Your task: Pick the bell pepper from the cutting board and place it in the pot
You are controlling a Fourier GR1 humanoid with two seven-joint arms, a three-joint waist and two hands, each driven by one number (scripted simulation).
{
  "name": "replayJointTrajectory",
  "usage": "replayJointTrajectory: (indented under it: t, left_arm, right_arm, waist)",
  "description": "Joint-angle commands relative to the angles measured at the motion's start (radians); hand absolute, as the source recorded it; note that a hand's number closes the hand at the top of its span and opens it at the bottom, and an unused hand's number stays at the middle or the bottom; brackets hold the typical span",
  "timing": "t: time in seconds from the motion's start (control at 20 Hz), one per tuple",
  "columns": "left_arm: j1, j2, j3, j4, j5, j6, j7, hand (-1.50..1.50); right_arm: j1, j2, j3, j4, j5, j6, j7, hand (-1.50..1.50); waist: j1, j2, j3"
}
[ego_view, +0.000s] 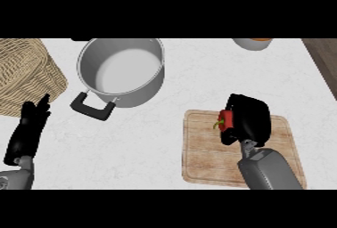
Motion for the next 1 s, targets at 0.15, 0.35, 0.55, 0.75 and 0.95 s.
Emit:
replayJointTrajectory:
  t: [0.15, 0.35, 0.55, 0.75, 0.95]
  left_arm:
    - [0.007, -0.011, -0.016, -0.029, -0.008, -0.007, 0.022, 0.00]
    - [0.026, 0.001, 0.007, -0.018, 0.005, -0.017, 0.005, 0.00]
    - [-0.034, -0.022, -0.009, -0.003, -0.025, 0.009, 0.034, 0.00]
    - [0.001, -0.022, 0.000, -0.046, -0.025, 0.003, 0.036, 0.00]
    - [-0.048, -0.004, 0.010, -0.020, -0.014, -0.029, 0.053, 0.00]
  right_arm:
    - [-0.128, 0.030, 0.041, -0.200, 0.050, -0.080, -0.019, 1.50]
    - [-0.174, 0.084, 0.060, -0.310, 0.035, -0.166, -0.047, 1.50]
    - [-0.352, 0.097, 0.057, -0.359, 0.036, -0.052, 0.021, 1.50]
    - [-0.547, 0.098, 0.064, -0.233, -0.046, 0.006, 0.103, 1.50]
    - [-0.730, 0.099, 0.031, -0.064, -0.178, -0.003, 0.179, 1.50]
  waist:
    - [0.001, -0.003, 0.000]
    - [0.004, -0.003, 0.000]
    - [0.001, -0.001, -0.001]
    - [0.014, 0.000, 0.000]
    - [0.020, 0.002, -0.001]
